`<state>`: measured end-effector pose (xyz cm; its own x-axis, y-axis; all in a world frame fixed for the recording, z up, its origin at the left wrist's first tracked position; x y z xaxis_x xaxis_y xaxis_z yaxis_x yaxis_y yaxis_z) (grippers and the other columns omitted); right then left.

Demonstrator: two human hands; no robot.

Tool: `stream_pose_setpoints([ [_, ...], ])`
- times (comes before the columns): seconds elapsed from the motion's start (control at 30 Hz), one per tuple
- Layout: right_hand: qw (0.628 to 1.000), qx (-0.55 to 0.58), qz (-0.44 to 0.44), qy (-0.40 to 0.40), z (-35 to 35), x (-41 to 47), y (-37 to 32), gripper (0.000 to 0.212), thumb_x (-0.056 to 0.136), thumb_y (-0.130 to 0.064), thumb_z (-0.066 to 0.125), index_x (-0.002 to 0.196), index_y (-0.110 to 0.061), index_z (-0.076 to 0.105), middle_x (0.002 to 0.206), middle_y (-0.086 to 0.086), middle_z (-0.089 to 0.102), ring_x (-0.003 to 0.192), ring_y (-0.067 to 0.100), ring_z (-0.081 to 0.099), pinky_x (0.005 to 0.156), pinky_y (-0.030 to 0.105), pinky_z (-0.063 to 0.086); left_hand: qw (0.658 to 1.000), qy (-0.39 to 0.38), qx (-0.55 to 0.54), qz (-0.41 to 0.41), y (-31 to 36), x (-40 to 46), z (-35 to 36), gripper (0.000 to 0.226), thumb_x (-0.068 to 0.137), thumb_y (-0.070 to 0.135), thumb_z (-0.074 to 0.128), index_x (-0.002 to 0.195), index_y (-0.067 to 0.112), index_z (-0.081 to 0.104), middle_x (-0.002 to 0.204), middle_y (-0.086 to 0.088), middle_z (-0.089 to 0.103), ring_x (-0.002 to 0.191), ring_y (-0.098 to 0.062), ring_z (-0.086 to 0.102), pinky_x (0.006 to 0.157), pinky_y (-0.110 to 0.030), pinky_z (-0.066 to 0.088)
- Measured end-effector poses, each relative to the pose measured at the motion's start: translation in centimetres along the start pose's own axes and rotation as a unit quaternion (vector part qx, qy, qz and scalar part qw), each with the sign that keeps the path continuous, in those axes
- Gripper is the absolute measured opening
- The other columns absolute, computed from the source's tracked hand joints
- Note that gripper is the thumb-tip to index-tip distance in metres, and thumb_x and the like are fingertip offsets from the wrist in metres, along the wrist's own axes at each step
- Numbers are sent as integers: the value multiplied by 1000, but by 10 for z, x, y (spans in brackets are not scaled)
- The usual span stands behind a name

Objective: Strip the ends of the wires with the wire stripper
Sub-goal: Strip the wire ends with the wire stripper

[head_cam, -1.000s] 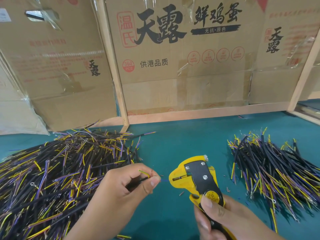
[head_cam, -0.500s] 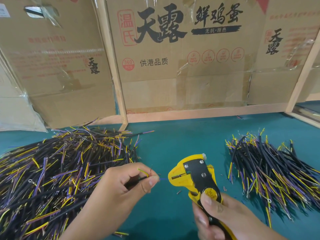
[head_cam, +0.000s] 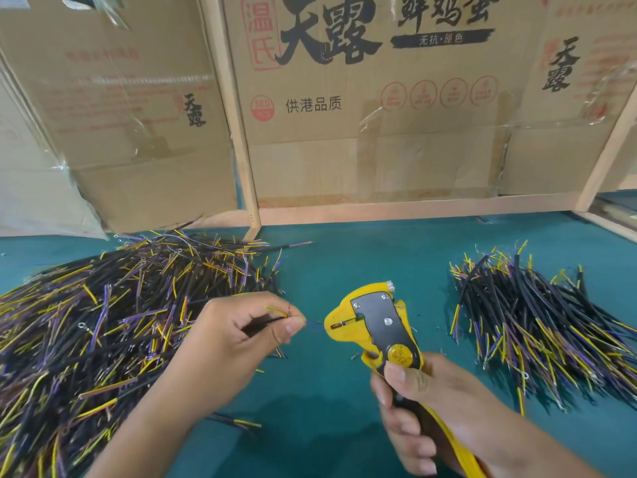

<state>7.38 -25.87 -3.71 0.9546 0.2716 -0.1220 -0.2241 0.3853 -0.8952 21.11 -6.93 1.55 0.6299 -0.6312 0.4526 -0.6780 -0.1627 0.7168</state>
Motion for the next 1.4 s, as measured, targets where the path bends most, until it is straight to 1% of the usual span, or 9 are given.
stream_pose_setpoints([
  [0.27,1000,12,3,-6,0,1,2,31,88,-34,77,86,-6,62,66,11,47,52,23,48,55,33,45,1000,7,-22,-20,-7,1,-3,12,88,34,66,83,26,74,76,-6,69,69,-25,60,62,-32,46],
  [0.43,1000,24,-1,-8,2,-1,-1,29,89,-27,75,93,-1,63,70,14,50,57,25,50,61,38,47,999,18,-30,-18,-7,3,-3,12,88,28,67,81,21,74,71,1,68,64,-3,57,63,-15,44],
  [0.67,998,54,4,-25,5,-3,1,22,87,-15,68,104,-1,65,91,27,64,79,37,64,79,52,52,1000,20,-17,-15,-3,2,-1,12,88,29,64,85,21,73,75,6,69,66,-2,57,65,-13,44],
  [0.8,999,38,8,-28,1,-4,0,30,92,-18,71,116,-1,65,114,32,64,101,43,64,90,63,50,1000,-1,-8,-10,-3,-1,2,12,91,32,63,87,24,71,74,-3,64,66,-26,52,61,-31,41],
  [0.93,999,35,3,-21,0,-2,3,30,91,-15,70,117,-1,65,104,25,62,99,42,62,100,69,44,999,-28,-24,-2,1,-2,8,11,94,38,63,95,31,72,76,-18,60,63,-31,41,54,-33,33],
  [1.1,997,75,-26,10,3,3,2,22,89,-14,68,106,0,66,90,21,56,83,37,58,89,60,50,999,-28,-17,25,6,-2,14,12,93,31,62,87,25,70,80,-1,65,69,-22,54,65,-40,44],
  [1.2,998,57,-20,29,3,2,2,18,84,-13,69,99,-3,68,95,25,62,86,39,64,82,53,53,999,-20,-40,15,7,-3,14,8,92,28,63,87,25,69,74,-6,60,63,-28,46,57,-38,39],
  [1.27,999,36,-11,28,3,0,3,17,83,-12,69,98,-4,68,103,32,67,92,45,67,81,51,55,998,-18,-65,11,9,-4,16,7,90,26,65,85,24,69,70,-7,54,56,-17,38,51,-28,33],
  [1.4,1000,5,-4,3,6,-1,4,14,85,-13,68,97,-6,67,87,23,62,79,36,61,80,47,54,995,-26,-93,2,12,-4,18,9,89,22,66,81,22,70,67,-17,48,56,-14,35,51,-20,29],
])
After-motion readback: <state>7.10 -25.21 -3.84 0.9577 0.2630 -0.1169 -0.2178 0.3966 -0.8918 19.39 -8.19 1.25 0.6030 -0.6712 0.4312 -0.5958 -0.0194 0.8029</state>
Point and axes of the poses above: each hand's wrist, its own x-axis towards the middle knuckle, its own z-axis out of the palm, y = z × x, the point moved 3 cm from there along x, towards the middle knuckle
